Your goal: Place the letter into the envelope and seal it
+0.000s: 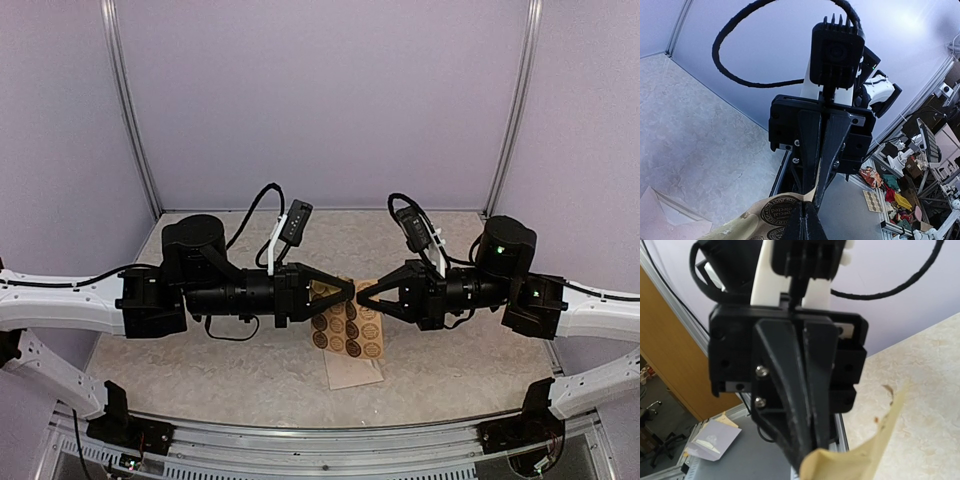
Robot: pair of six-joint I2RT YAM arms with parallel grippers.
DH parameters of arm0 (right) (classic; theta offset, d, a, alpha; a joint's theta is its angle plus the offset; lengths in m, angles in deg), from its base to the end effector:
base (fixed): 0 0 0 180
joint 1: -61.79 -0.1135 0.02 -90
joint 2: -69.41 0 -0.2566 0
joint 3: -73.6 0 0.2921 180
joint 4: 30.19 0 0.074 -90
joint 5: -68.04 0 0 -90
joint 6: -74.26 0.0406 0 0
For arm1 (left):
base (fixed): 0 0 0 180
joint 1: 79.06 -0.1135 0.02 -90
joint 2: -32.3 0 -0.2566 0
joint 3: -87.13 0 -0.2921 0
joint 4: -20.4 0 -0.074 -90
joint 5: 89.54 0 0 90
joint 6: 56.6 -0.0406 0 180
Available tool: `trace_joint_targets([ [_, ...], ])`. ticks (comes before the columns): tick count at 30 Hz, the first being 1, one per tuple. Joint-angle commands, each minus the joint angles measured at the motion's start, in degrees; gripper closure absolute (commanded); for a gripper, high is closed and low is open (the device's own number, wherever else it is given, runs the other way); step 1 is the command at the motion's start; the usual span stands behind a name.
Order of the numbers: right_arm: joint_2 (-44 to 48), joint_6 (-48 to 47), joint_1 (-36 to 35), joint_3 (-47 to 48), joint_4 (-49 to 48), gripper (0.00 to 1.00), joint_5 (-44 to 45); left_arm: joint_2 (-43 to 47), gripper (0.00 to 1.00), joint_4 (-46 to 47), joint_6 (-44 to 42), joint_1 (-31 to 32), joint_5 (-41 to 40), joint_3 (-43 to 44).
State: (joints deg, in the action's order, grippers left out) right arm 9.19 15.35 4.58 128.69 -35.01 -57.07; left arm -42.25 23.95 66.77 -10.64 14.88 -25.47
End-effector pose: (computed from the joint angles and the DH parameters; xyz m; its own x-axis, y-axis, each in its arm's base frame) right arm 0.1378 0.2570 0.3095 -0.5185 -0.0248 -0.8547 -0.8541 -0.0323 0.5190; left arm 0.1210 -0.3334 0.3174 -0.5649 -0.0200 -0.8249 0.8158 0.1366 -0.5620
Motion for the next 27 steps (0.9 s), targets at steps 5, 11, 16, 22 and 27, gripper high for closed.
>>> trace_joint_targets([
  [5,0.80,-0.65,0.17,0.80,0.29,1.00,1.15,0.23,1.00,0.68,0.24,-0.25,-0.69,0.46],
  [11,1.16,-0.60,0.21,0.57,0.51,1.00,1.71,1.36,1.00,0.17,0.90,-0.50,-1.97,-0.72],
  [16,1.10,-0.68,0.16,0.54,0.57,1.00,1.79,2.17,1.00,-0.06,1.26,-0.83,-2.59,-1.45],
  [22,1.16,-0.68,0.17,0.49,0.63,1.00,2.06,2.73,1.00,-0.20,1.44,-0.92,-2.75,-1.79],
  [27,1.04,-0.72,0.17,0.56,0.97,1.00,2.86,2.53,1.00,-0.19,1.48,-0.87,-2.04,-1.51],
])
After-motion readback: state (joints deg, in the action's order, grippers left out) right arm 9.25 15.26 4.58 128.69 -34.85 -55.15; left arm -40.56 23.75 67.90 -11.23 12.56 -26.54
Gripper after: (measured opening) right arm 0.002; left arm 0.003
